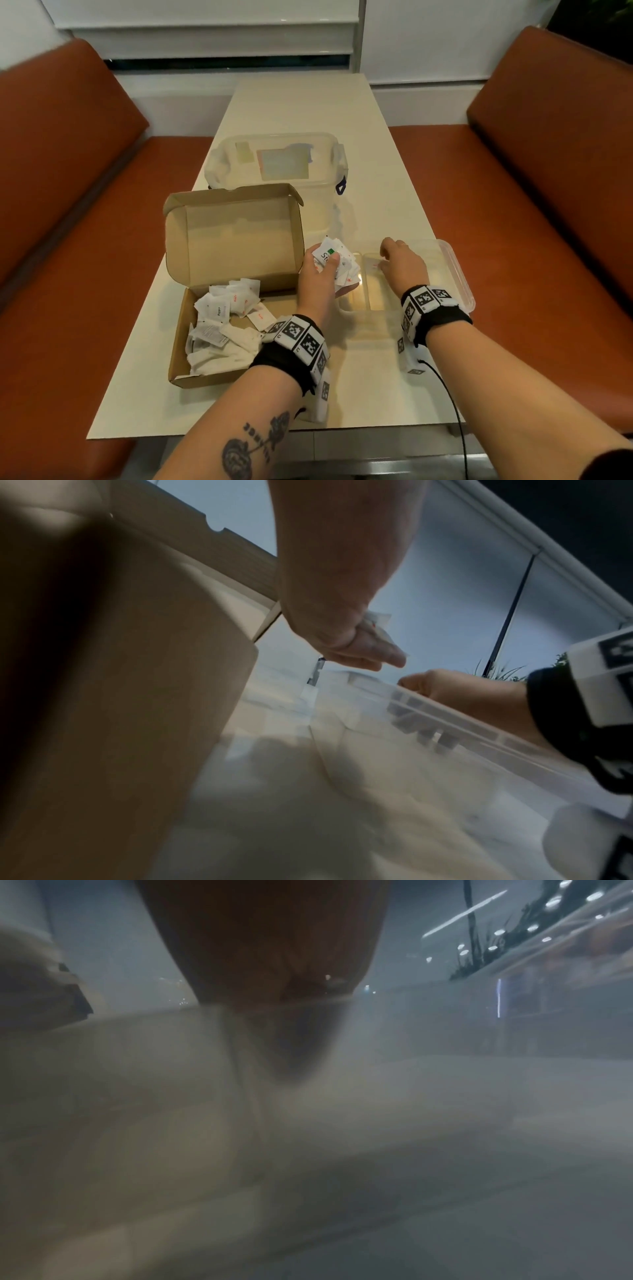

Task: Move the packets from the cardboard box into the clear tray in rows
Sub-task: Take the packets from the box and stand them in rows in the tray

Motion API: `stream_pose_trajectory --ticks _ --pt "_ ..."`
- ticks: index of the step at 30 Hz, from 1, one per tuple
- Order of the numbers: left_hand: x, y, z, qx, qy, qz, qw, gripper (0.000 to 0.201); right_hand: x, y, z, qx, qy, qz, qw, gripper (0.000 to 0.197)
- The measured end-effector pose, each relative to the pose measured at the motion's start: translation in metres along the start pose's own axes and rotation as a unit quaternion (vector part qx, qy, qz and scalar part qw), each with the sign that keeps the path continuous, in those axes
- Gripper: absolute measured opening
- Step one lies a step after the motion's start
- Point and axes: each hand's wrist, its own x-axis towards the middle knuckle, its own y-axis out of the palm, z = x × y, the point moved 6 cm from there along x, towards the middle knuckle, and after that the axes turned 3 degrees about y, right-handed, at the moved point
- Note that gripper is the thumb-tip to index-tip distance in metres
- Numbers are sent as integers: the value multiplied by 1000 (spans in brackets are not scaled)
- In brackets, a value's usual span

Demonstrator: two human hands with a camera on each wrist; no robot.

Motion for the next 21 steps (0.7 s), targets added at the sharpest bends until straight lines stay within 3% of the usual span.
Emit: stream_pose_trajectory --ticks 9,21 --pt "-1 1 3 16 -2 -23 1000 24 9 -5 0 -15 -26 57 998 25" --pt "-13 2 9 33 -10 -34 999 31 15 -1 -5 16 -51 101 993 18"
